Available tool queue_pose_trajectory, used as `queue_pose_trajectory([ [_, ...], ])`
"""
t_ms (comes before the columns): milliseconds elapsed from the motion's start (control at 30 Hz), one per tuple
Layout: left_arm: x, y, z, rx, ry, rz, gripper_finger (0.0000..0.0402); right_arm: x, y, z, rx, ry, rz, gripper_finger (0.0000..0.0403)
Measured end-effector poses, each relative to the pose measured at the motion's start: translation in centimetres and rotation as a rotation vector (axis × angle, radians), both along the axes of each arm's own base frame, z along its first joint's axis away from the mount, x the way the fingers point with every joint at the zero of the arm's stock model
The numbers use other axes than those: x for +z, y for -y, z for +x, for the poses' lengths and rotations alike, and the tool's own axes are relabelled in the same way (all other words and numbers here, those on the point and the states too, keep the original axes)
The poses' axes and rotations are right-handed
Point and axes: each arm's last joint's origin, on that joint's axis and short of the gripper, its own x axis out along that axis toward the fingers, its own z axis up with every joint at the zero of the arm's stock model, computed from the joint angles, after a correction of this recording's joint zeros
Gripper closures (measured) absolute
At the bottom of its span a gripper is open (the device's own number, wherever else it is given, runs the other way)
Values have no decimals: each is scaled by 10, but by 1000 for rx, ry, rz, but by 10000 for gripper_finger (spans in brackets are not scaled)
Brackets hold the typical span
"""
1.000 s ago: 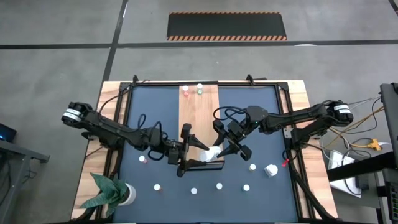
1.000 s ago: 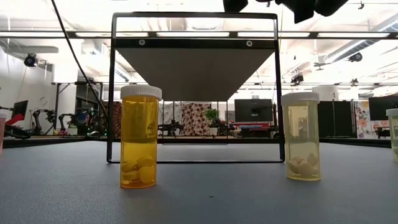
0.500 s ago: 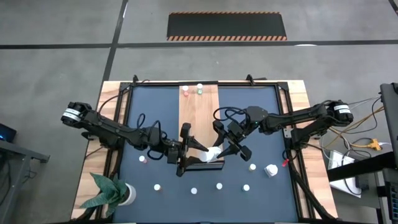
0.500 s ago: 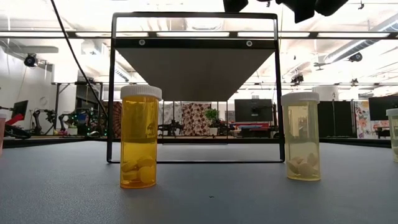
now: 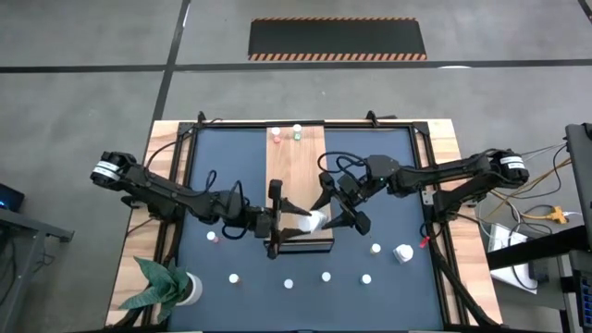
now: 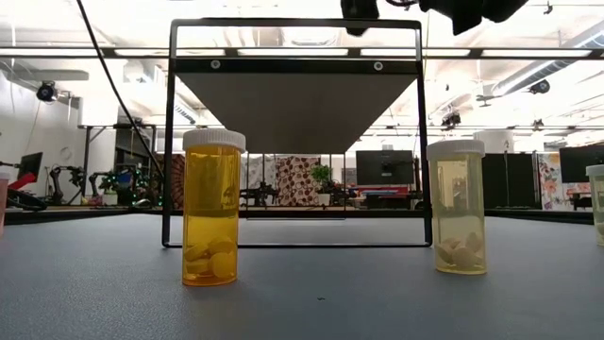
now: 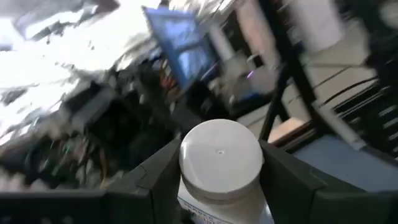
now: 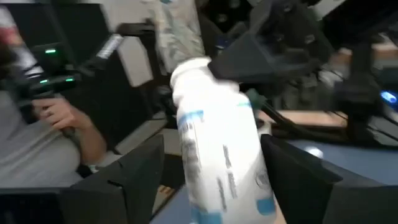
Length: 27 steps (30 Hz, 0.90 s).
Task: Pick and place medicine bottles onto shelf by color
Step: Put the white medicine bottle on the shelf
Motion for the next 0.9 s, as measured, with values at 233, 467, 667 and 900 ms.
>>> queue_pose_trajectory([
  [233,-15,-7,0,249,-153,-85,229,3,15,-20,-320,-164,-52,125],
  [467,-25,-29,-3,688,-218,-115,228,8,23,-41,-622,-262,-124,135],
  [667,-27,-57,-8,795,-242,-286,228,6,23,-41,-646,-285,-131,143],
  [900,-17,-75,-30,681,-397,-419,228,-5,24,-33,-643,-331,-140,145],
])
